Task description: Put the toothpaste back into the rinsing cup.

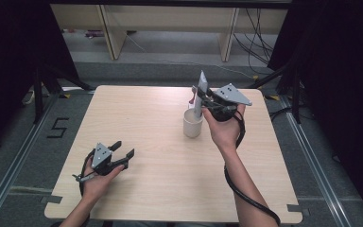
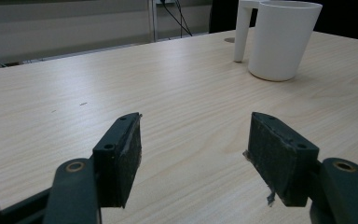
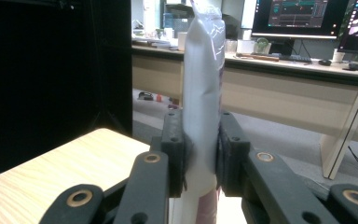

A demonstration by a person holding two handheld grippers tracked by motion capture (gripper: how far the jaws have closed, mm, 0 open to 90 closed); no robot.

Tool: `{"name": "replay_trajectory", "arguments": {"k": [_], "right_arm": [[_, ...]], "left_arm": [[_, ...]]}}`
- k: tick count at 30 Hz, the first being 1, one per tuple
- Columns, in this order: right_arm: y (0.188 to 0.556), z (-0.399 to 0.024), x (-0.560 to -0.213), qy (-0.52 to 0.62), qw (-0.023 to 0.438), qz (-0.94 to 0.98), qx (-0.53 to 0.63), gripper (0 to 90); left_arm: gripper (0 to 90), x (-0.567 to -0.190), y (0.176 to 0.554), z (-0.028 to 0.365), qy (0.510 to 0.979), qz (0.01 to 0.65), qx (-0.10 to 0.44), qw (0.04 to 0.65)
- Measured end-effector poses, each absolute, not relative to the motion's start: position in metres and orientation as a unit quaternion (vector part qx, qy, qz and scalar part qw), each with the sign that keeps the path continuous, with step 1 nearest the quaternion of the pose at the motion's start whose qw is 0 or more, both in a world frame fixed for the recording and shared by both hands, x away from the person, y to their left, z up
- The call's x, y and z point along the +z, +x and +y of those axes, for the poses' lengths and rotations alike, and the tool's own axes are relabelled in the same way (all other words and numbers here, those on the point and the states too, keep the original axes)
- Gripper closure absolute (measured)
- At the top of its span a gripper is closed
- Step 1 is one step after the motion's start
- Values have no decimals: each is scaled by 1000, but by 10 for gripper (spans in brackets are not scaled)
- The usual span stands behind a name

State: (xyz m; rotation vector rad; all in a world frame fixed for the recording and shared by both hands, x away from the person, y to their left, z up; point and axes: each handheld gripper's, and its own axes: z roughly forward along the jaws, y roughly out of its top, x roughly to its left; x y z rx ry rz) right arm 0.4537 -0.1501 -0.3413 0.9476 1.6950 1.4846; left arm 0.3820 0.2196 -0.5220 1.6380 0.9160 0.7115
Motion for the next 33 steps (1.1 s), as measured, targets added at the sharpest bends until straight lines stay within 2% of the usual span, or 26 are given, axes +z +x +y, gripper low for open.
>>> {"name": "replay_trajectory", "arguments": {"k": [33], "right_arm": [[475, -146, -351, 378, 345, 647, 566, 765]], "left_arm": [[344, -522, 382, 219, 690, 383, 298, 537]]}}
